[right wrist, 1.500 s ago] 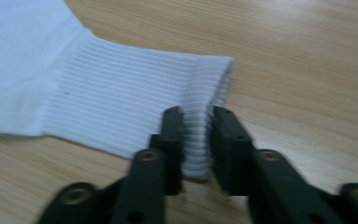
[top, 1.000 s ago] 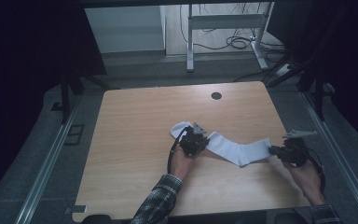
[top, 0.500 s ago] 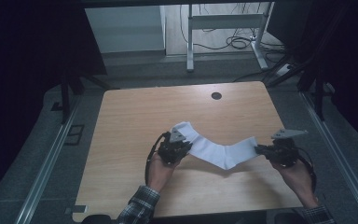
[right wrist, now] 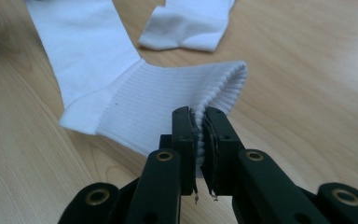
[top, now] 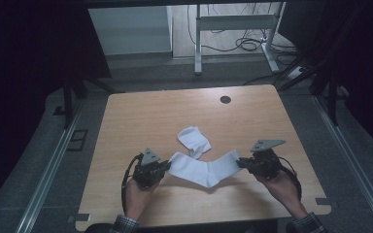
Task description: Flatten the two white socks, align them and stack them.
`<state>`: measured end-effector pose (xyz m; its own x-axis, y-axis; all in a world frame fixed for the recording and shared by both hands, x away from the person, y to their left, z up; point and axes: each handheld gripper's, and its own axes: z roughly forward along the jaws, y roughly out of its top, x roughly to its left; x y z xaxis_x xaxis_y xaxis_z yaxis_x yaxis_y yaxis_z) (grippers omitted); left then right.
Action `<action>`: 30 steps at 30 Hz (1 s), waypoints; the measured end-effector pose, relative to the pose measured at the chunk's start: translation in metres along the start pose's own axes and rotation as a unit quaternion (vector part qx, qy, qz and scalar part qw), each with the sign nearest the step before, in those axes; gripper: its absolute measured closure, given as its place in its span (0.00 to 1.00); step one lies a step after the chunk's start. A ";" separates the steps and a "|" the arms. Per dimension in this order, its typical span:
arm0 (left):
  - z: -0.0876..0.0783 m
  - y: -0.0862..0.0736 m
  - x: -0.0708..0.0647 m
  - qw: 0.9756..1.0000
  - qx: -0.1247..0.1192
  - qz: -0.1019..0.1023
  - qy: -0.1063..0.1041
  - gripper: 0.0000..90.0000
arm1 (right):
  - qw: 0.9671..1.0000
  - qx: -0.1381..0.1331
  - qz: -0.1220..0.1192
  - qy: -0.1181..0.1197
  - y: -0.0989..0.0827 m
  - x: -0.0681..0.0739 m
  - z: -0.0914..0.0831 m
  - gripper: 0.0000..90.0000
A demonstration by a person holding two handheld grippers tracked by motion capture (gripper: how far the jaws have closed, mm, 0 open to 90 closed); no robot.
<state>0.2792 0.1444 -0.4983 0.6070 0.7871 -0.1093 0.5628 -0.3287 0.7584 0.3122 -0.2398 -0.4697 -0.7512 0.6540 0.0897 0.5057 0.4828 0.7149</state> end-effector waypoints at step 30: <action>0.026 0.033 -0.002 1.000 0.006 0.008 -0.008 0.70 | 0.999 0.021 0.016 -0.040 -0.029 -0.030 0.019 0.67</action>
<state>0.3114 0.1188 -0.4901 0.6242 0.7738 -0.1079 0.5603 -0.3471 0.7520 0.3283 -0.2627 -0.5065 -0.6989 0.7130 0.0564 0.5483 0.4835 0.6824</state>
